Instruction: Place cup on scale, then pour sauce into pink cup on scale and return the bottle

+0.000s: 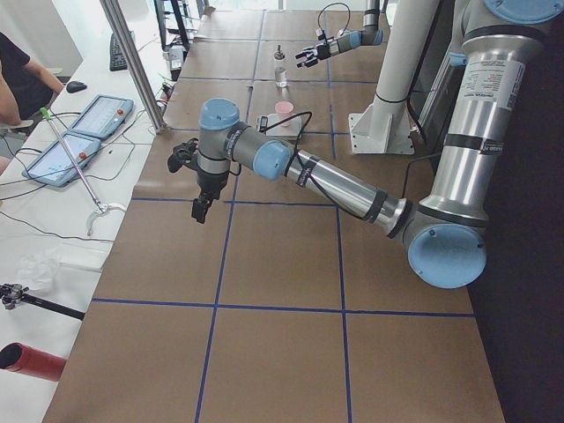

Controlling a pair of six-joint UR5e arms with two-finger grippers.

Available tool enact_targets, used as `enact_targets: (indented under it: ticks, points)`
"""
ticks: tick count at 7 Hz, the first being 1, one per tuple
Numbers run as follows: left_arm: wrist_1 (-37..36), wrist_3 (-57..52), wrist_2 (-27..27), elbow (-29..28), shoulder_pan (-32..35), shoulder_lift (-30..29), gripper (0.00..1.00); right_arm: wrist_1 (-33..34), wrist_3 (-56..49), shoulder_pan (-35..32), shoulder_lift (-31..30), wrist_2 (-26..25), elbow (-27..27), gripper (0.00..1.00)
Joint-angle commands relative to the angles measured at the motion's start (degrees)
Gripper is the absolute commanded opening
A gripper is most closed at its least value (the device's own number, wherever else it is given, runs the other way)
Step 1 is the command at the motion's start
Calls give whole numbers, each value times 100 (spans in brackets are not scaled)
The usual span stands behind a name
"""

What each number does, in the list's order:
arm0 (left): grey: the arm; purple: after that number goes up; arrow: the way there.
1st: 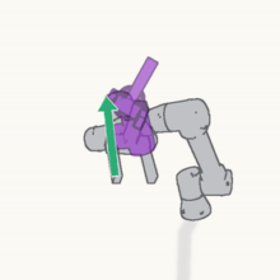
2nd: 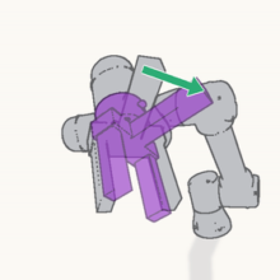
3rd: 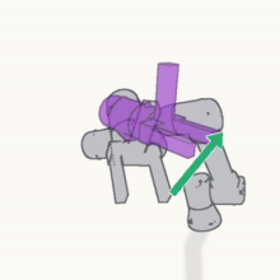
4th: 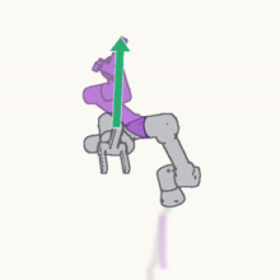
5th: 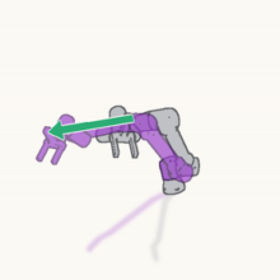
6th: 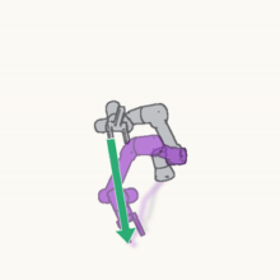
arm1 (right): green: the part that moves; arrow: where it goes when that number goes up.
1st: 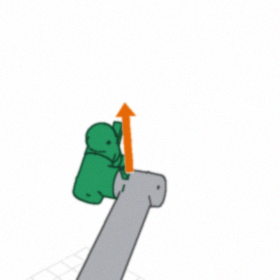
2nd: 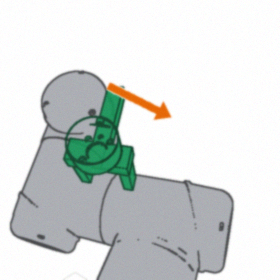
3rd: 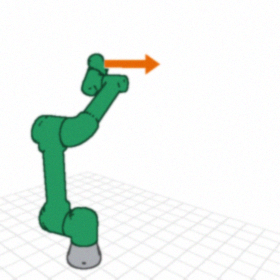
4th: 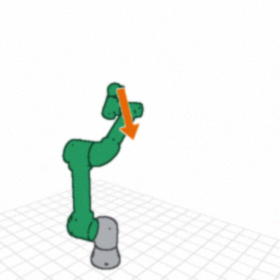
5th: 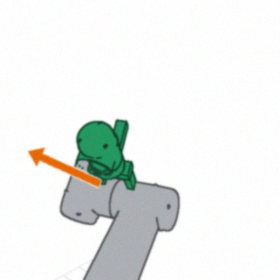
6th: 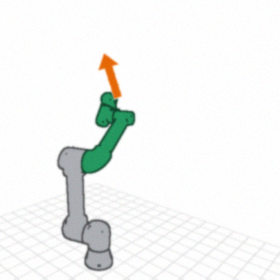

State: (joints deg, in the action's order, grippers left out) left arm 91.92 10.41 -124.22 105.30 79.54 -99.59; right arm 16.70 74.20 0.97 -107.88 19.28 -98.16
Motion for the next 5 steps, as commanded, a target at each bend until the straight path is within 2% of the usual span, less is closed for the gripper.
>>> enact_targets:
  ticks: [1, 2, 3, 4, 5]
  points:
    - [19, -21, -6, -35, 35, 80, 100, -2266, -1078, 8, -523, 216, 722, 100]
    - [36, -39, -14, -79, 35, 115, 100, -3138, -1483, -9, -532, 416, 1093, 100]
    - [45, -48, -14, -123, 35, 115, 100, -3407, -1557, -96, -602, 592, 1210, 100]
    - [45, -422, -32, -271, 96, 115, 100, -3419, -1557, -637, -646, 1247, 1255, 100]
    - [63, -730, -49, -525, 323, 72, 100, -3402, -1662, -2034, -611, 2872, 1447, 100]
